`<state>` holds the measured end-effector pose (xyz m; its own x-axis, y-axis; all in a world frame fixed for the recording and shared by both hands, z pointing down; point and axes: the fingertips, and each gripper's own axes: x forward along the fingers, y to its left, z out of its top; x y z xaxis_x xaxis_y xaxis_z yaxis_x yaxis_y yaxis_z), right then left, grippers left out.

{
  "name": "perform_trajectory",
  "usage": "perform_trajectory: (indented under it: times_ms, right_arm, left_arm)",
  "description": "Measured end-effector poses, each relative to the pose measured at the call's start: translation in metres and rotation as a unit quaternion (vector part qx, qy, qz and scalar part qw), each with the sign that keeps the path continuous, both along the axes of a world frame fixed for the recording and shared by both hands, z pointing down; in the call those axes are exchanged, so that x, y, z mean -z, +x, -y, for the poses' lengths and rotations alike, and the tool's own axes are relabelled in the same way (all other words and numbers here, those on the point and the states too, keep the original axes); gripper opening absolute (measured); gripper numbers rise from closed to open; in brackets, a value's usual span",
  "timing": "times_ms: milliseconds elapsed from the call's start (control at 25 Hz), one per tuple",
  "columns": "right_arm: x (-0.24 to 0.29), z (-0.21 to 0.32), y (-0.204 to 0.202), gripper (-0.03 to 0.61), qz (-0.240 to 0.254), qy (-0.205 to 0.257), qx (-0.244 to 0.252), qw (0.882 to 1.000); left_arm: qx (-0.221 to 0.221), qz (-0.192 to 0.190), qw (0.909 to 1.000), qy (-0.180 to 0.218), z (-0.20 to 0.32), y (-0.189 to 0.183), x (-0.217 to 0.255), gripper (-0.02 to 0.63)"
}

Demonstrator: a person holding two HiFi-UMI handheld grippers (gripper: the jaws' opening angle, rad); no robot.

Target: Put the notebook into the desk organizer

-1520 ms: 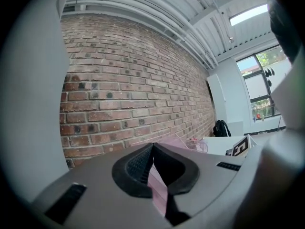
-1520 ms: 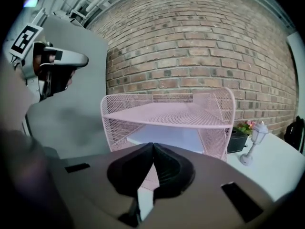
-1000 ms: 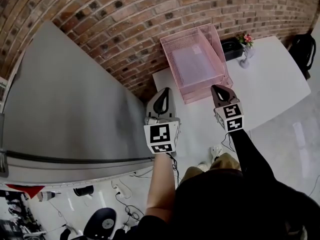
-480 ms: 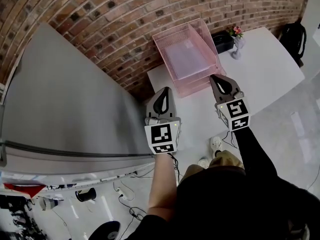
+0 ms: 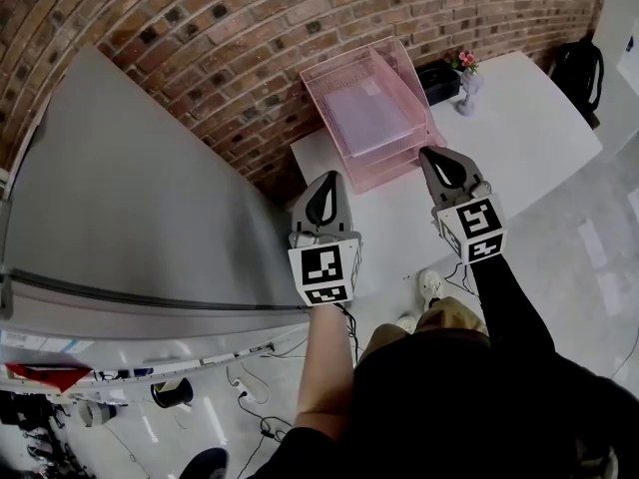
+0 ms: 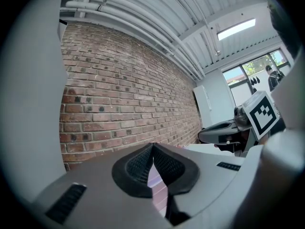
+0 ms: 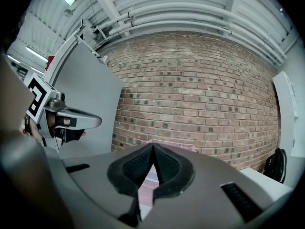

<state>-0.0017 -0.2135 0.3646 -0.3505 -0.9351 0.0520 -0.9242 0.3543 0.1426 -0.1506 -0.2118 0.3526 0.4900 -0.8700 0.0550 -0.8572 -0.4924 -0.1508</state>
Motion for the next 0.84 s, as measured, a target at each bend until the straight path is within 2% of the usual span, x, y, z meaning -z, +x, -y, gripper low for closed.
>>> perform_trajectory:
  times_ms: [480,840]
  right_arm:
    - [0.001,-0.008,0.002,0.02,-0.001,-0.004,-0.006,1.0]
    - [-0.003,-0.016,-0.002,0.021,-0.025,-0.005,-0.003,1.0]
  left_arm:
    - [-0.003,-0.005,1.0,-0.001,-0.009,-0.001,-0.001,0.015]
    - [-0.007,-0.01,0.9999,-0.003,-0.015,0.002,-0.003,0.015]
